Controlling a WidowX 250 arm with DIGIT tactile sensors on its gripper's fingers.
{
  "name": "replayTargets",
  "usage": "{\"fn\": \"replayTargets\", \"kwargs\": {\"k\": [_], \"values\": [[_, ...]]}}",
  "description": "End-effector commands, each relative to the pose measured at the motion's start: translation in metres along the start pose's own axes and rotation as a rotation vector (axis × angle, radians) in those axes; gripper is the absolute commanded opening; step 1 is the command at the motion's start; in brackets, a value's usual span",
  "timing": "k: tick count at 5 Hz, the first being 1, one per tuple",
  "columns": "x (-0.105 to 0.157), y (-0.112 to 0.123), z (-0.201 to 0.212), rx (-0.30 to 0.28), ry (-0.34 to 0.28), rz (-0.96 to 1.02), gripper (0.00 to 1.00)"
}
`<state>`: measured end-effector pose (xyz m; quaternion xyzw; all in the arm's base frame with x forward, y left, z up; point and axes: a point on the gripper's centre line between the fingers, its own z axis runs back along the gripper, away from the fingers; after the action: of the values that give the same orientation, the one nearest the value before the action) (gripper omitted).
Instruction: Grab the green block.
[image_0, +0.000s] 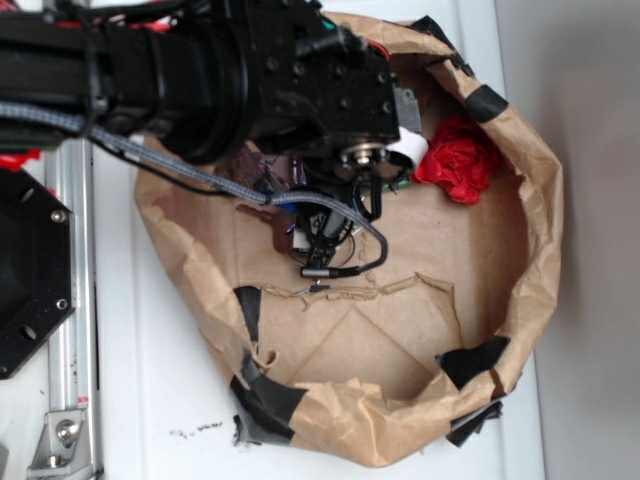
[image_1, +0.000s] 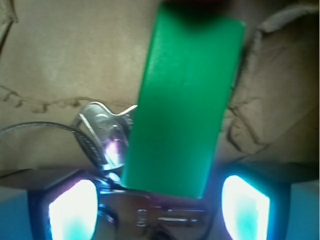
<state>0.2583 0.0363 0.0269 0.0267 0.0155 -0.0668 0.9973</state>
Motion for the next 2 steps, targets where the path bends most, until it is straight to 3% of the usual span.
{"fn": "replayTargets", "kwargs": {"k": [1,2], "values": [[0.007,0.008,0.026,0.002,-0.058,0.004,1.00],[0.004,0.017,0.056,-0.035,-0.130,0.072,1.00]]}}
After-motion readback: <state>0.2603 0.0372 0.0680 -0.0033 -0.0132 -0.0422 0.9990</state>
